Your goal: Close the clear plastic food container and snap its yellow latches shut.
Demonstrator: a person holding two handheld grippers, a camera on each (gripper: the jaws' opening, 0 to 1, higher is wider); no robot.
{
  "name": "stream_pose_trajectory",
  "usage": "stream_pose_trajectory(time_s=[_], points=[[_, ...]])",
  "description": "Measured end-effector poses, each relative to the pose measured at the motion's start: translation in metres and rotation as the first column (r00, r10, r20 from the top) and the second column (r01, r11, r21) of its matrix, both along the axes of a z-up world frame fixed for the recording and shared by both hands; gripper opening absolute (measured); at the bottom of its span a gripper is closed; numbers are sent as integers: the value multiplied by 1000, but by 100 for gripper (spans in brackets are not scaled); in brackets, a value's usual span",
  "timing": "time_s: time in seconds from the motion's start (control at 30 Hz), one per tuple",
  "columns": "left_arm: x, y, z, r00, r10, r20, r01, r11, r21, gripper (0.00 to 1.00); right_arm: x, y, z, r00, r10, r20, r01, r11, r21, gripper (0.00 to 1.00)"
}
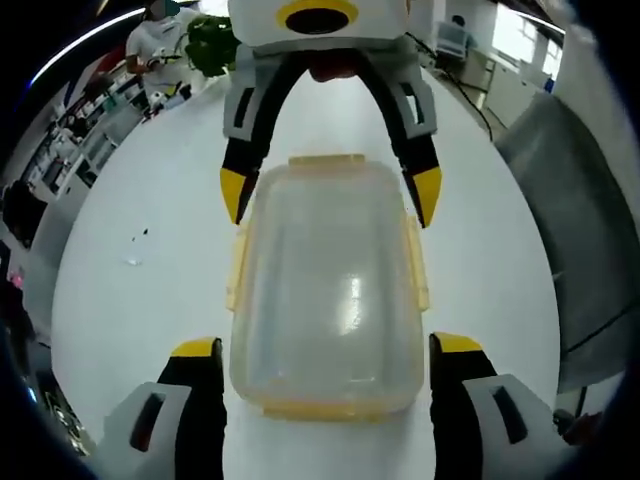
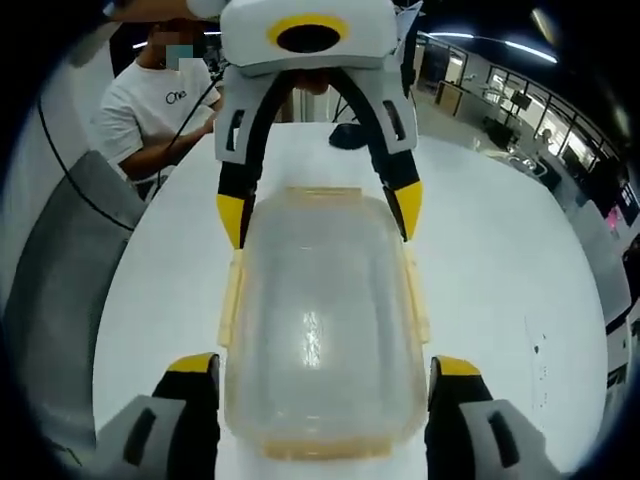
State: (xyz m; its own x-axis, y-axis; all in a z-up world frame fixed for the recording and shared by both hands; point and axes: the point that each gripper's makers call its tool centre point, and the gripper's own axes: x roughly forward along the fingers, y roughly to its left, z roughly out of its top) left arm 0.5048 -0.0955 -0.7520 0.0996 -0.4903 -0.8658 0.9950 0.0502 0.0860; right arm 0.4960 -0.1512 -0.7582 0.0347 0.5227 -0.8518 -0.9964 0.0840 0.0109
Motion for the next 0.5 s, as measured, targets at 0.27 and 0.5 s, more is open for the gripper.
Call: stream_pose_trajectory(time_s=[0.27, 0.5], points=[[-11, 9, 3, 1000, 10, 28, -10, 1000, 13, 99, -5, -2, 5, 998, 34, 56, -33, 999, -18, 99], [-17, 11, 16, 997, 35, 67, -35, 999, -3, 99, -16, -5, 12, 997, 23, 77, -22, 999, -24, 99]])
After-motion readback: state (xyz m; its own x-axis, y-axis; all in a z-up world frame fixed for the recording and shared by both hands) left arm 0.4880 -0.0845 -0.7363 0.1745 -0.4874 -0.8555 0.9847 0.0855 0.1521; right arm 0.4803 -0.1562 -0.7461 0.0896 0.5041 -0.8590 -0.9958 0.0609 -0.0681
